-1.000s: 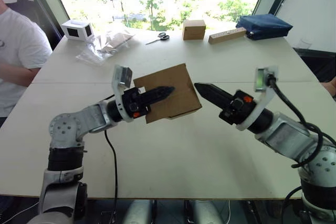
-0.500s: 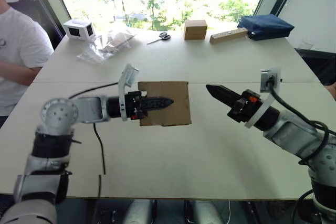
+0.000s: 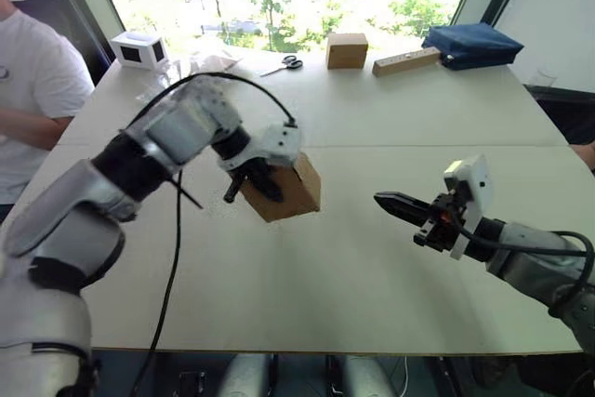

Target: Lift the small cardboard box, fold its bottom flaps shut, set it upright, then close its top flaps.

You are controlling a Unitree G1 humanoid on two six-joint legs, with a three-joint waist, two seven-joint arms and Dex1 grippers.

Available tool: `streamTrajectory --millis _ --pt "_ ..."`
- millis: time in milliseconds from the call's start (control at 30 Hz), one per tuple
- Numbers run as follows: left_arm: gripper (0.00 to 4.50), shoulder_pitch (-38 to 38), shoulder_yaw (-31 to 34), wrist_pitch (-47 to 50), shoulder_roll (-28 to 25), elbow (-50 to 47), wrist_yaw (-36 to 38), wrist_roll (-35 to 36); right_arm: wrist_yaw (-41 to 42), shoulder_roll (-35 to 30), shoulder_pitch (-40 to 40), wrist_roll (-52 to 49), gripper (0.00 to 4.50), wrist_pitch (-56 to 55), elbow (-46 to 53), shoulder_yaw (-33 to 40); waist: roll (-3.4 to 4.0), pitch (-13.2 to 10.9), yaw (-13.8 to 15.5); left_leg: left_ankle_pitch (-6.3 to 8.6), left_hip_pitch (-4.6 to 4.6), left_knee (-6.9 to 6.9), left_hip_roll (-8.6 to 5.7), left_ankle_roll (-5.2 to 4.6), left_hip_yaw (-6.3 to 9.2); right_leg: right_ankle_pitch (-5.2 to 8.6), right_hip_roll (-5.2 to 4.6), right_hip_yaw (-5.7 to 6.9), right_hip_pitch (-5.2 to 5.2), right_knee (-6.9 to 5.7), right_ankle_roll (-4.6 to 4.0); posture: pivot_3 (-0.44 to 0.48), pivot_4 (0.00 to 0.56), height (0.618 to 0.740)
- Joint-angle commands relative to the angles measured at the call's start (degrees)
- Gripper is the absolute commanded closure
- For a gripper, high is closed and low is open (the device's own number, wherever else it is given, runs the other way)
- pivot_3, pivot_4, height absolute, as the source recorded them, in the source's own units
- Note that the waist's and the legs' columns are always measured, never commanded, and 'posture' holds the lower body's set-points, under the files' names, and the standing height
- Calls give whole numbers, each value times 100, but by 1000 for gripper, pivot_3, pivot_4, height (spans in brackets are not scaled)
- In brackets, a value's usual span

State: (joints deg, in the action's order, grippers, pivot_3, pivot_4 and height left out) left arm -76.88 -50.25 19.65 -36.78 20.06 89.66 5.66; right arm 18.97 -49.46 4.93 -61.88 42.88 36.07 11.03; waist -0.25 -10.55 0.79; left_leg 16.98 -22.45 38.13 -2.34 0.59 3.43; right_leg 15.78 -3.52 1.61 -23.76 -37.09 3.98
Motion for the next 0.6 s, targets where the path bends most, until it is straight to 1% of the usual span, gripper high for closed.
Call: streamTrajectory --millis 33,67,133,167,267,300,333,367,400,467,500,600 --pt "4500 -242 75 -471 428 375 124 -641 0 110 48 87 4473 -53 216 168 -3 -2 -13 3 -1 0 0 -5 -1 0 -3 0 -1 0 1 0 150 740" --pt "4500 -288 131 -423 569 451 123 -726 -35 147 64 110 4473 -33 248 139 -5 -5 -18 4 -1 1 0 -7 -2 0 -2 0 -2 0 2 0 150 740" --pt "3983 -351 251 -319 805 549 117 -870 -51 188 47 163 4500 -7 294 133 -7 -7 -15 4 -6 1 0 -8 -2 0 -1 0 -12 -5 3 0 150 740" --pt "3814 -358 289 -154 872 515 159 -920 -80 207 54 158 4500 12 315 132 -9 -8 -12 4 -7 1 1 -8 -1 0 0 1 -14 -8 3 0 150 740" --pt "2565 -366 319 437 909 138 277 -842 -76 223 33 160 4500 40 342 206 -9 -9 -35 4 -5 1 2 -8 0 0 2 2 -14 -12 3 0 150 740" --pt "2266 -407 397 703 976 68 284 -751 -70 229 28 171 4500 43 340 224 -9 -9 -37 4 -5 1 2 -8 0 0 3 2 -14 -13 3 0 150 740" --pt "1818 -497 428 932 1011 38 284 -644 -75 244 36 176 4500 46 334 223 -9 -9 -31 4 -4 2 2 -8 0 0 3 2 -14 -16 3 0 150 740" --pt "1513 -594 551 1082 1074 56 284 -627 -79 255 45 199 4500 51 338 204 -9 -9 -24 4 -4 5 2 -8 1 0 4 2 -14 -18 3 0 150 740" --pt "1075 -686 630 1203 1092 51 284 -592 -75 259 51 223 4500 57 345 187 -9 -9 -21 3 -4 8 2 -9 2 0 5 2 -13 -19 3 0 150 740" --pt "451 -884 694 1407 976 -38 284 -329 -63 274 72 245 4500 65 348 161 -10 -9 -20 3 -5 12 2 -10 2 0 6 2 -13 -23 4 0 150 740" --pt "15 -950 696 1504 919 -95 284 -199 -51 280 67 246 4500 64 348 167 -10 -9 -20 3 -4 12 2 -10 2 0 6 3 -12 -25 4 0 150 740" --pt "15 -1300 1125 1832 741 -87 284 227 -27 294 98 230 4500 75 325 190 -9 -10 -42 3 -3 12 2 -10 2 0 6 2 -13 -27 5 0 150 740"
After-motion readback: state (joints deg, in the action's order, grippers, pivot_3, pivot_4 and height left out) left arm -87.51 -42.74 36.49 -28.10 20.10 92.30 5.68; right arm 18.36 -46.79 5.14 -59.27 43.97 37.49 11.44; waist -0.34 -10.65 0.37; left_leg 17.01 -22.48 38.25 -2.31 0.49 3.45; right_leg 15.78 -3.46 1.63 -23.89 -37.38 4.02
